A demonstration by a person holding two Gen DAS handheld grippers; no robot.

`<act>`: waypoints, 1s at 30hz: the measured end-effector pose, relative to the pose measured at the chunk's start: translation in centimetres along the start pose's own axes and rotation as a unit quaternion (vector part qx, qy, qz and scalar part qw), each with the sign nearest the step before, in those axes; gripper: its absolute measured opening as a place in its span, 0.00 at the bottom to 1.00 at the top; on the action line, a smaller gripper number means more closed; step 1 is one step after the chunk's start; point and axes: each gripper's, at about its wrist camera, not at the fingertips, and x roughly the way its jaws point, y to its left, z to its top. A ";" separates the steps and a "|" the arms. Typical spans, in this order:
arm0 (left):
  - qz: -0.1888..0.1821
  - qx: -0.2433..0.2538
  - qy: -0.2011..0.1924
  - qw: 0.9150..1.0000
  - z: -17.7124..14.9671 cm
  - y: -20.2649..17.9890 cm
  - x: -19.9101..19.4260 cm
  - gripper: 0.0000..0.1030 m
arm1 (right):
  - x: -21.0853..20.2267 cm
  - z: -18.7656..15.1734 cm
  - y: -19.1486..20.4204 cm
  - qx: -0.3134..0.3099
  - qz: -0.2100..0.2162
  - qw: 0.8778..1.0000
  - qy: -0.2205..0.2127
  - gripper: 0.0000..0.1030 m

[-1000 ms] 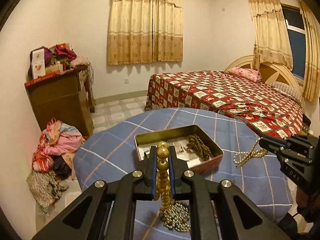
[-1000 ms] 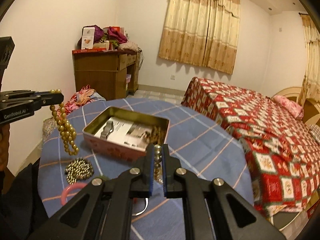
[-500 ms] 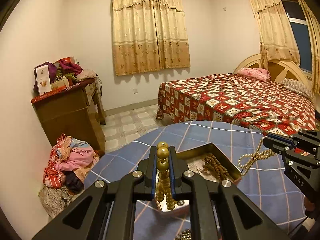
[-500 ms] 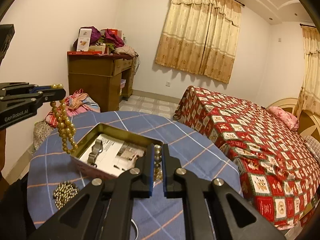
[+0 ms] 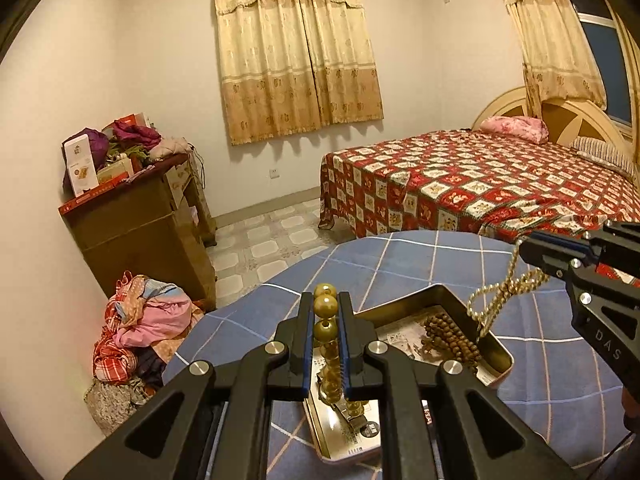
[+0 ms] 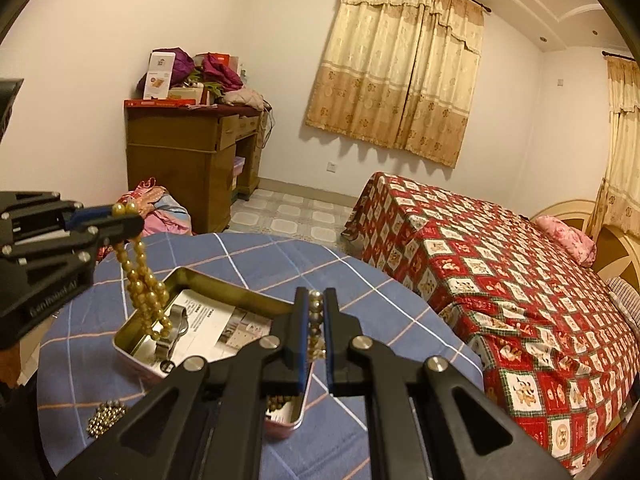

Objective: Organize jewelry
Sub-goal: 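Lower the gold necklace into the tin with the left tool while the right tool drops the pearls in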

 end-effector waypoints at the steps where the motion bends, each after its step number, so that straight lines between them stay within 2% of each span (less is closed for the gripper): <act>1: 0.001 0.002 0.002 1.000 0.0 -0.1 0.3 0.09 | 0.3 0.1 0.0 0.001 0.000 1.000 0.001 0.08; 12: 0.005 0.010 0.024 1.000 -0.3 -0.5 3.1 0.09 | 3.2 0.3 0.9 0.000 0.003 1.000 0.020 0.08; 30: 0.013 0.013 0.074 0.997 -3.2 -0.3 7.1 0.09 | 6.8 -1.5 2.1 0.000 0.005 0.997 0.074 0.08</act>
